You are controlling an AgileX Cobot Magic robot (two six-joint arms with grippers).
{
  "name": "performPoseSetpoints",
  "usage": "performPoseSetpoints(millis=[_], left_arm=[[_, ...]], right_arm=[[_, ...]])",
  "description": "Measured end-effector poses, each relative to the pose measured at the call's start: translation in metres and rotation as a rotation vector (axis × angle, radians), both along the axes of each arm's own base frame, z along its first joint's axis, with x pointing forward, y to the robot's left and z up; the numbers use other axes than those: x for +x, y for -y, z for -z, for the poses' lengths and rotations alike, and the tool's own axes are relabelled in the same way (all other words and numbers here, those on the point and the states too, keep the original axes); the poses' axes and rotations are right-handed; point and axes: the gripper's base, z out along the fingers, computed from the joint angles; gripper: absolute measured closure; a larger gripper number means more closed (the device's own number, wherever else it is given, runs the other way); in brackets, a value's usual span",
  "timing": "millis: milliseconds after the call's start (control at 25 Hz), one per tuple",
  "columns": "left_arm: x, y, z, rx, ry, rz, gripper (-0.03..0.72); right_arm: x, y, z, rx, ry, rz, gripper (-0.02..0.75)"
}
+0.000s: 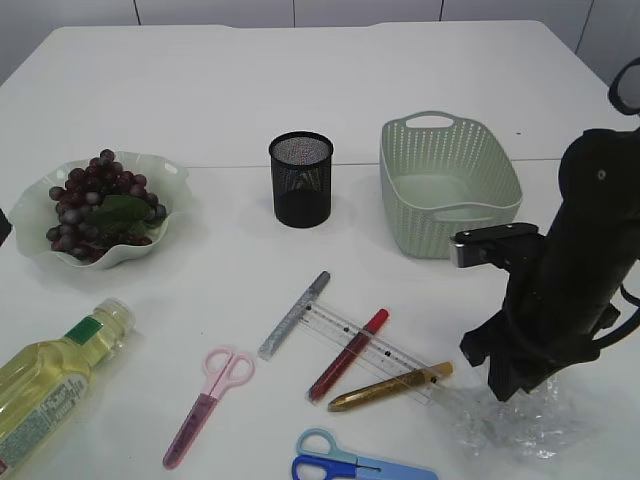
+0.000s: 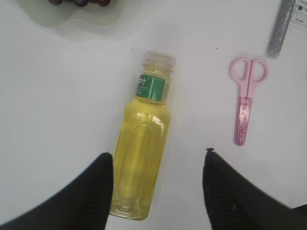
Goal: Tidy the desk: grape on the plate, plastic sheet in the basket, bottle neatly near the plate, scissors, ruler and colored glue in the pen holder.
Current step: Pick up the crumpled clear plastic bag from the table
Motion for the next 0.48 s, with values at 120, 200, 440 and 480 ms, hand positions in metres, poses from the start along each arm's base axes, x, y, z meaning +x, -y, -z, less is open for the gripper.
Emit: performPoseSetpoints(millis=[120,200,440,480], left_arm=[[0.000,0.000,0.000,0.000,0.000,0.000,0.254],[0.000,0.000,0.000,0.000,0.000,0.000,0.254],[0.000,0.000,0.000,0.000,0.000,0.005,0.254],[0.000,0.000,0.000,0.000,0.000,0.005,0.254]], right_arm=[[-0.002,0.000,-0.004,0.001,-0.006,-0.002,0.535],[-0.004,0.001,-0.008,0.002,-0.007,-0.004,0.563],[-0.007,0.001,-0.022,0.012,0.021,-0.015,0.709],[-0.008,0.002,-0.024,0.013,0.021,-0.018,0.732]])
